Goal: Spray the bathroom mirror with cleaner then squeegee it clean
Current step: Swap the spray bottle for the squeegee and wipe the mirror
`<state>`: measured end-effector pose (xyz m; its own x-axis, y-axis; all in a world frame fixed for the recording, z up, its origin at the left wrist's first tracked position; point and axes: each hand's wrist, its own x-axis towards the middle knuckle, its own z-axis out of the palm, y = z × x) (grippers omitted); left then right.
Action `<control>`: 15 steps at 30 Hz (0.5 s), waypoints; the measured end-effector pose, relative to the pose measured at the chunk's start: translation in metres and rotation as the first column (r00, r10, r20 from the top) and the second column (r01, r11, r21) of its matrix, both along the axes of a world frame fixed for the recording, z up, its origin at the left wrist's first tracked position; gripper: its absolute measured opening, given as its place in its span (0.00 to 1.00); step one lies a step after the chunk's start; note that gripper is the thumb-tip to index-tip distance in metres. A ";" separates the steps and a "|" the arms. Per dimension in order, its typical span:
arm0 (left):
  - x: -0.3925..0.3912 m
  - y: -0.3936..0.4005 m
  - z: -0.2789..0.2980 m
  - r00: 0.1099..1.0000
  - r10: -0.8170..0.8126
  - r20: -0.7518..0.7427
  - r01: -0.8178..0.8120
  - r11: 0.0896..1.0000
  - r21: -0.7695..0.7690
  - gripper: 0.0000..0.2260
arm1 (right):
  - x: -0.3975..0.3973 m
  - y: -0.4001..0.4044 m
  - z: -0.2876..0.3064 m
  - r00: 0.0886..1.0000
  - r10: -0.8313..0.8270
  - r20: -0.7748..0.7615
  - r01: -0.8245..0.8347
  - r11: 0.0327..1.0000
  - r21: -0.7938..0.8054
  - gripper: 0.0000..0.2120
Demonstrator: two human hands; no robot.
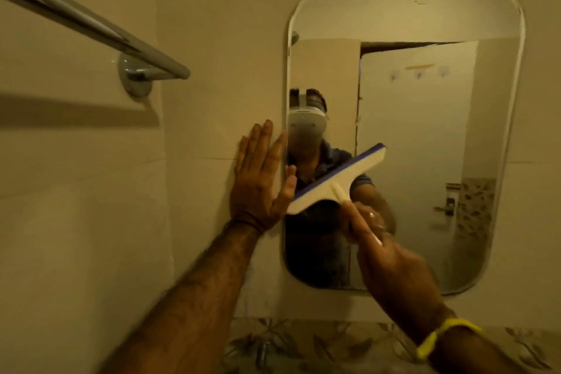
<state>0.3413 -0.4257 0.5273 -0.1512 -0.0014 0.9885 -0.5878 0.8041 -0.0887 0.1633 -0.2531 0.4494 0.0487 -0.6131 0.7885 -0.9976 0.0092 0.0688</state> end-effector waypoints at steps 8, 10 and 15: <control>0.003 0.019 0.004 0.994 -0.099 -0.044 0.105 0.982 0.159 0.28 | -0.001 -0.022 0.085 0.981 0.006 -0.196 -0.030 0.992 -0.123 0.29; 0.003 0.029 0.003 0.994 -0.106 -0.024 0.108 0.963 0.247 0.29 | -0.023 -0.002 0.059 0.972 0.042 -0.230 -0.052 0.998 -0.039 0.32; -0.003 0.041 0.000 0.998 -0.062 0.029 0.047 0.924 0.380 0.32 | -0.046 0.032 0.009 0.977 0.006 -0.213 0.010 0.997 0.073 0.43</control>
<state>0.3380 -0.3846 0.5272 -0.2004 -0.3657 0.9089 -0.5445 0.8128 0.2069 0.1171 -0.2212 0.4579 0.2093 -0.6691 0.7131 -0.9599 -0.0014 0.2805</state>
